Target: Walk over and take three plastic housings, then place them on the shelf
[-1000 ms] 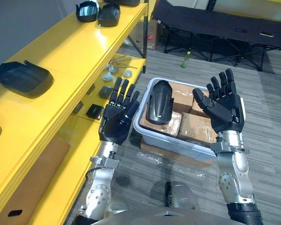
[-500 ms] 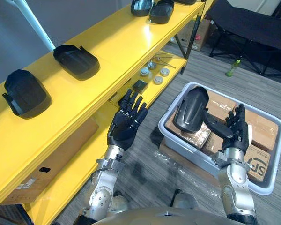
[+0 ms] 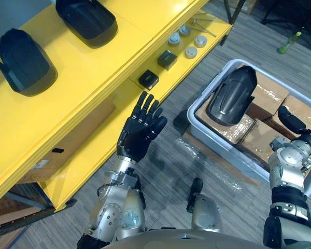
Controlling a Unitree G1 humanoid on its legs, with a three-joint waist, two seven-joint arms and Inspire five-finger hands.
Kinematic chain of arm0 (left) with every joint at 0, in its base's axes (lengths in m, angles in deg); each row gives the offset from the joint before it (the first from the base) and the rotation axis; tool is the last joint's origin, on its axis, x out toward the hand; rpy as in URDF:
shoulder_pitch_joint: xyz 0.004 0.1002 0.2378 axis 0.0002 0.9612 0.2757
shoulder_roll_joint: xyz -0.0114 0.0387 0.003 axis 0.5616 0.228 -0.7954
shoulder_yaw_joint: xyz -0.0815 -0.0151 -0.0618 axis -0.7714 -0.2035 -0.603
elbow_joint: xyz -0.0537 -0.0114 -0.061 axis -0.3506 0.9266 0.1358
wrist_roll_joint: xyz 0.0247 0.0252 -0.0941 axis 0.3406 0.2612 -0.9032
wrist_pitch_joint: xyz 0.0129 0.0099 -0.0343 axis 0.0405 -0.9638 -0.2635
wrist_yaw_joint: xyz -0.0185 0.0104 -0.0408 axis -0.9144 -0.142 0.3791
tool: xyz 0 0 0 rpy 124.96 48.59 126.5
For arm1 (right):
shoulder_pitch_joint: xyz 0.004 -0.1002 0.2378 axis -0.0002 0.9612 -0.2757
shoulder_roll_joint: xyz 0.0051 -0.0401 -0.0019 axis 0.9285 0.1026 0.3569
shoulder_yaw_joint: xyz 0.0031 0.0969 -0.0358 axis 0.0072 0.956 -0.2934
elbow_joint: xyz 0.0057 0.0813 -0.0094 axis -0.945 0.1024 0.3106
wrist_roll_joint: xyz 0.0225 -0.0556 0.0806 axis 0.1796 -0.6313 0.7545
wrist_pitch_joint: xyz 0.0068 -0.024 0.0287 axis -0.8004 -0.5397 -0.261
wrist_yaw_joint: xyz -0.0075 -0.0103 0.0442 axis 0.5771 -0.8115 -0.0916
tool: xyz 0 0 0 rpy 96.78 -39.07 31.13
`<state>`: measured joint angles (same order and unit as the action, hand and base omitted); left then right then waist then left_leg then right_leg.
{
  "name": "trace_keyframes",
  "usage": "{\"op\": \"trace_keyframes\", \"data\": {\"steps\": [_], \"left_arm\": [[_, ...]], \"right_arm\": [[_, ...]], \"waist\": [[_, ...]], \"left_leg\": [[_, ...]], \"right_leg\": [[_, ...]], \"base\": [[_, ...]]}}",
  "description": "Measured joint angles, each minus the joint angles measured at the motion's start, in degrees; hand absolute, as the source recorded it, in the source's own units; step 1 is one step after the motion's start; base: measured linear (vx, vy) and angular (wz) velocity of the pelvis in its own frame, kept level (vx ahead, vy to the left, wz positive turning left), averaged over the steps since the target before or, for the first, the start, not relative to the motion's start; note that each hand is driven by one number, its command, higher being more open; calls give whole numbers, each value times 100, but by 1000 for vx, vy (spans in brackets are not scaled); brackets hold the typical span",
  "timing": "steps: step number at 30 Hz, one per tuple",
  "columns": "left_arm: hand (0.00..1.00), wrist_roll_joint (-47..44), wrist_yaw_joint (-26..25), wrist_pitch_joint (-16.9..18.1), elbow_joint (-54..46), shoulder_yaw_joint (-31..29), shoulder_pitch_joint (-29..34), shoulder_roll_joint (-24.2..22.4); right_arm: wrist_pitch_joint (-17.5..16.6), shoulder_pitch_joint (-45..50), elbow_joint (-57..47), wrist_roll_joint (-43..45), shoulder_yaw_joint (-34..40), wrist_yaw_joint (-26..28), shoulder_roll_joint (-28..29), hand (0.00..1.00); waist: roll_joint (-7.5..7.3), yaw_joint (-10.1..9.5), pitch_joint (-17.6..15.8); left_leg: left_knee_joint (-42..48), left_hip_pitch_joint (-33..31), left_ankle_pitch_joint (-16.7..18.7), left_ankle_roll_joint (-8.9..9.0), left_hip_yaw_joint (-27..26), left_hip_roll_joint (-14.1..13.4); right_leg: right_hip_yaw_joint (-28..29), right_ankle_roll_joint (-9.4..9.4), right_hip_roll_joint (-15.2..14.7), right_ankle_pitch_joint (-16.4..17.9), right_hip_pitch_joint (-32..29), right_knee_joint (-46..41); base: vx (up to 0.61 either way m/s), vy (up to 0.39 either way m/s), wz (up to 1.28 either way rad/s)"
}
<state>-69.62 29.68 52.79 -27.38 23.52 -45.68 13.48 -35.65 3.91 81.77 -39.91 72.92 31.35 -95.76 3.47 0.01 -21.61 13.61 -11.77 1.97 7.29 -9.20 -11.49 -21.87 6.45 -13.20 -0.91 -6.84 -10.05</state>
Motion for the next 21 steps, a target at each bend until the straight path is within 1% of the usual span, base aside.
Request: {"op": "trace_keyframes", "data": {"steps": [1,3,5,6,7,9,10,12,13,14,16,17,18,19,20,21], "left_arm": [[100,218,0,85,13,89,-61,85],[100,316,0,125,14,150,-169,153],[100,334,-36,251,75,226,-436,137],[100,334,-52,283,102,239,-528,117],[100,333,-102,410,261,341,-755,90],[100,334,-186,479,500,391,-981,52],[100,334,-279,492,655,407,-1111,-8],[100,334,-371,561,898,414,-1171,-105],[100,333,-429,597,1041,414,-1196,-165],[100,333,-460,624,1101,412,-1203,-176],[100,333,-498,722,1361,411,-1293,-223],[100,328,-502,747,1459,395,-1284,-226],[100,308,-507,798,1532,385,-1280,-223],[100,298,-507,826,1540,387,-1271,-225],[100,280,-507,873,1548,405,-1251,-265],[100,277,-507,882,1548,416,-1245,-292]], "right_arm": [[21,-175,255,11,-117,125,-28,100],[64,-403,545,33,-327,268,-133,100],[98,-958,981,33,-720,539,-492,100],[100,-1107,1059,32,-806,594,-591,100],[99,-1488,1290,25,-1036,719,-798,100],[100,-1856,1514,-5,-1276,851,-1007,100],[101,-2180,1682,-17,-1473,962,-1116,100],[96,-2603,1854,-31,-1753,1097,-1206,100],[96,-2846,1964,-39,-1982,1198,-1306,100],[97,-2978,2032,-56,-2114,1248,-1353,100],[107,-3282,2176,-248,-2401,1424,-1526,100],[173,-3402,2251,-253,-2508,1476,-1548,100],[324,-3485,2357,-260,-2552,1562,-1551,100],[396,-3498,2376,-260,-2564,1587,-1550,0],[626,-3504,2531,-332,-2602,1677,-1551,0],[757,-3500,2608,-398,-2623,1687,-1550,0]], "waist": [[-22,1,-20],[-35,-12,-76],[48,-77,-248],[84,-94,-301],[129,-136,-325],[182,-153,-396],[192,-174,-484],[230,-284,-526],[255,-373,-541],[263,-424,-563],[333,-503,-674],[359,-579,-687],[388,-636,-700],[396,-646,-703],[420,-695,-714],[431,-715,-713]], "left_leg": [[24,-68,3,-4,-21,-4],[46,-100,10,-15,-92,-13],[400,-296,185,-57,-205,-80],[526,-365,245,-70,-223,-113],[811,-606,368,-90,-260,-175],[1080,-804,479,-135,-230,-220],[1259,-887,578,-142,-137,-221],[1553,-1059,777,-115,110,-195],[1733,-1194,889,-120,240,-156],[1788,-1229,937,-114,279,-133],[1940,-1351,1016,-163,259,-93],[2003,-1416,1033,-184,229,-86],[2025,-1467,1034,-188,236,-75],[2026,-1484,1032,-189,251,-66],[2022,-1502,1018,-201,289,-28],[2019,-1505,1014,-206,297,-12]], "right_leg": [[38,-11,3,-12,-82,0],[141,-37,12,-54,-169,5],[358,-29,42,-150,-325,21],[400,-25,59,-178,-366,21],[517,-14,92,-253,-569,22],[581,7,112,-309,-675,18],[681,31,126,-351,-746,12],[895,72,163,-419,-941,-20],[1041,110,178,-477,-1088,-35],[1122,122,178,-510,-1162,-44],[1236,176,133,-587,-1285,-57],[1267,189,121,-627,-1364,-57],[1266,198,109,-642,-1394,-57],[1254,200,102,-643,-1402,-61],[1222,201,74,-643,-1405,-72],[1212,201,61,-643,-1405,-78]], "base": [[-15,8,-8],[-10,15,-20],[-47,54,-35],[-100,93,-42],[-88,86,-34],[-81,87,-28],[-99,114,-39],[-82,120,-55],[-62,120,-52],[-80,144,-51],[-84,142,-25],[-82,124,-7],[-60,79,-4],[-35,56,10],[-19,37,12],[-12,47,13]]}}
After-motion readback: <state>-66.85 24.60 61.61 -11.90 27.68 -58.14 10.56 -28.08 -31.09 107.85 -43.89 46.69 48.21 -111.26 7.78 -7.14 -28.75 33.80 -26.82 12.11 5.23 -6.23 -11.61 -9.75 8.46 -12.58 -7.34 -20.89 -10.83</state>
